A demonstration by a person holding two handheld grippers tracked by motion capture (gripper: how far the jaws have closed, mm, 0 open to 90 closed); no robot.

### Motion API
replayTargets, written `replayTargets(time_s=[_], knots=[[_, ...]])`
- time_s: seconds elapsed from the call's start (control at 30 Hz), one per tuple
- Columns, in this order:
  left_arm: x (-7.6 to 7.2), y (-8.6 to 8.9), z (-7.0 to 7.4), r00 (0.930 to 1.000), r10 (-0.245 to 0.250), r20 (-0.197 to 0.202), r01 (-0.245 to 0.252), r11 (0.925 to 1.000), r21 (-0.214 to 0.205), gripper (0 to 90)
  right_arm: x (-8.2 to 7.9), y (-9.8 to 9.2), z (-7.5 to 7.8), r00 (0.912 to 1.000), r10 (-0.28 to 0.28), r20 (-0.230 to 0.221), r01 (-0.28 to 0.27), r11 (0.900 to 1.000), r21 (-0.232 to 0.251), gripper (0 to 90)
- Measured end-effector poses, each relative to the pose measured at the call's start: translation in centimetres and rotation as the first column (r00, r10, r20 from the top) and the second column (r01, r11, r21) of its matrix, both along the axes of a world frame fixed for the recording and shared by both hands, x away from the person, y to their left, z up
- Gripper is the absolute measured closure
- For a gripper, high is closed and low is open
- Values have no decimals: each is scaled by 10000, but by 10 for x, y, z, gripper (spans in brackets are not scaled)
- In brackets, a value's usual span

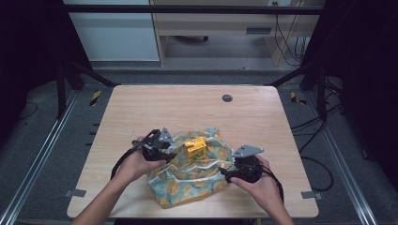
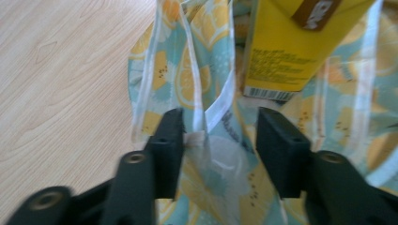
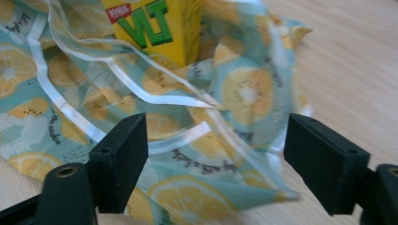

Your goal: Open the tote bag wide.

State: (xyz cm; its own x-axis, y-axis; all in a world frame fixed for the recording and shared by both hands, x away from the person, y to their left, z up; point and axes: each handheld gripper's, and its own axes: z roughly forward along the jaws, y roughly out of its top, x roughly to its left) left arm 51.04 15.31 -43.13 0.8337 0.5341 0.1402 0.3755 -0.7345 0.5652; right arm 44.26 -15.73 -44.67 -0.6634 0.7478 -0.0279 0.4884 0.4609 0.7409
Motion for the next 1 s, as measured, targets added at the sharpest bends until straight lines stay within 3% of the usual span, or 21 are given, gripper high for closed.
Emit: replayTargets(time_s=[0.03,0.07,0.13,0.17,0.27,0.33,0.53,0.87,1.0], knots=[[1,0,-2,10000,51,-16,-51,10000,-72,582,1,4,-4,9999,88,-131,-89,10000,-43,199],[2,0,-5,9999,101,-26,-102,9999,-128,674,3,11,-11,9992,183,-361,-195,9992,-338,194],[3,1,-8,9998,183,21,-183,9998,-124,715,4,13,-15,9988,224,-438,-249,9981,-558,222],[3,3,-10,9998,196,38,-196,9998,-97,752,4,15,-17,9986,253,-469,-285,9972,-698,286],[5,7,-17,9987,510,4,-510,9982,-325,828,2,17,-25,9961,537,-700,-620,9906,-1221,697],[8,11,-23,9970,765,141,-760,9966,-329,837,1,15,-26,9955,550,-776,-645,9900,-1254,782],[12,16,-29,9921,1217,313,-1200,9914,-530,852,-1,12,-32,9922,720,-1013,-847,9883,-1272,888],[16,21,-35,9841,1612,746,-1594,9868,-294,874,-7,8,-38,9895,864,-1158,-1003,9876,-1207,900],[17,25,-36,9820,1744,723,-1727,9845,-291,875,-8,5,-39,9889,877,-1197,-1017,9880,-1162,900]])
